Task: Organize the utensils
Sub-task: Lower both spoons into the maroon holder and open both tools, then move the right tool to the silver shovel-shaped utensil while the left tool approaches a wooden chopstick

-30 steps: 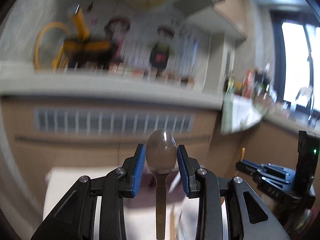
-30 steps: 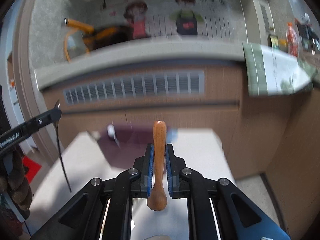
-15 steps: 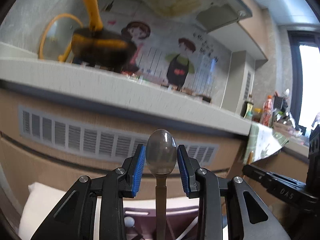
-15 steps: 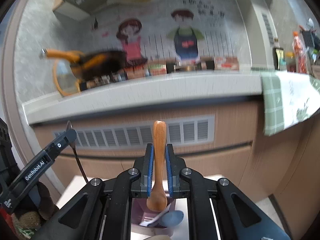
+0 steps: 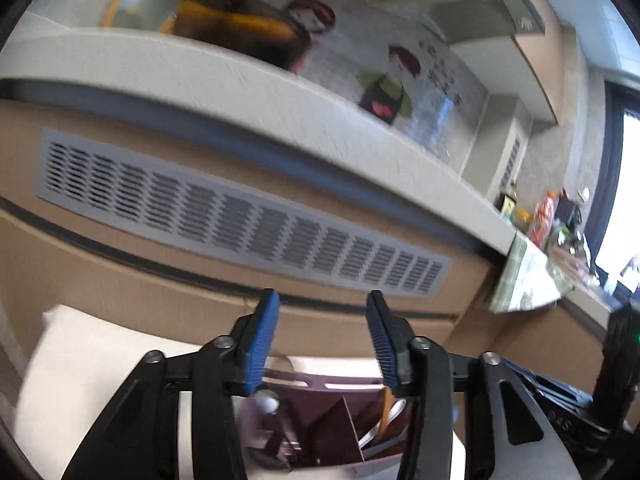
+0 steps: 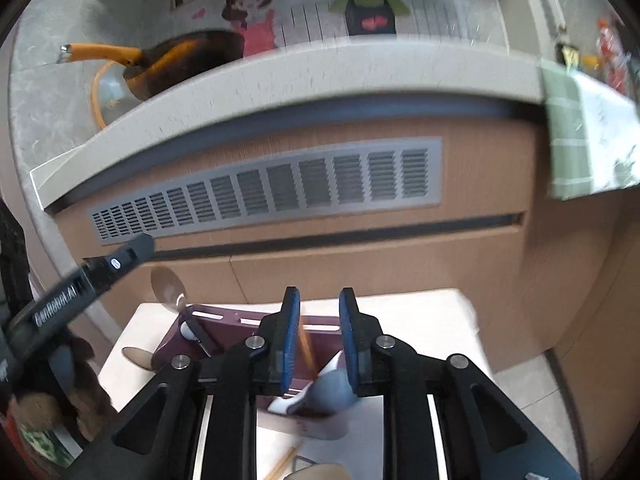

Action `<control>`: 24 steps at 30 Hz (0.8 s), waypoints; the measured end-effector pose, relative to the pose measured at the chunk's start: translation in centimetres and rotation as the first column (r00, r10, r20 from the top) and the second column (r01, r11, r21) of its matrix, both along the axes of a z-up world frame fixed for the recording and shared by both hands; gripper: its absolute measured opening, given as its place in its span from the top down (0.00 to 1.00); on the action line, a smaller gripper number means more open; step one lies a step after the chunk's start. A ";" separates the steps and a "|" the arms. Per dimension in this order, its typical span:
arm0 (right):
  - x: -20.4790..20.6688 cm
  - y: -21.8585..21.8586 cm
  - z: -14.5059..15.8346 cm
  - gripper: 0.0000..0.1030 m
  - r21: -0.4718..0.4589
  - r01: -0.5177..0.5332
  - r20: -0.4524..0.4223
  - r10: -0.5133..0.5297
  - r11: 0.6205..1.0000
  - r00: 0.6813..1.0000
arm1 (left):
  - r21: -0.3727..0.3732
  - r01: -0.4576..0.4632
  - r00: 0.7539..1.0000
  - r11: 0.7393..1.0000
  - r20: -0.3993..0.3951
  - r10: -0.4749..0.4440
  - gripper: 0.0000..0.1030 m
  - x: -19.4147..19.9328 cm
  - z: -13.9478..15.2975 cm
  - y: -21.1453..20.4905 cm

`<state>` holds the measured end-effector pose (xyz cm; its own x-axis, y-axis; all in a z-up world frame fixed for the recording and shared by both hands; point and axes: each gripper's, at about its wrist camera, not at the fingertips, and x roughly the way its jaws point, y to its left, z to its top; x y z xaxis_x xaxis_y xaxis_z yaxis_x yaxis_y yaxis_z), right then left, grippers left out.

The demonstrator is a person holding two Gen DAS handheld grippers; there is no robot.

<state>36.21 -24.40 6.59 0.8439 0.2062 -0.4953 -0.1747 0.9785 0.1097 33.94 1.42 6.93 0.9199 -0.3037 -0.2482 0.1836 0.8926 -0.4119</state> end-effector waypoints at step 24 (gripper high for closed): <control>-6.8 5.5 -13.1 0.89 -0.049 -0.113 -0.404 0.084 0.992 0.911 | 0.217 0.003 0.933 0.976 -0.351 0.075 0.27 -12.4 -10.7 3.1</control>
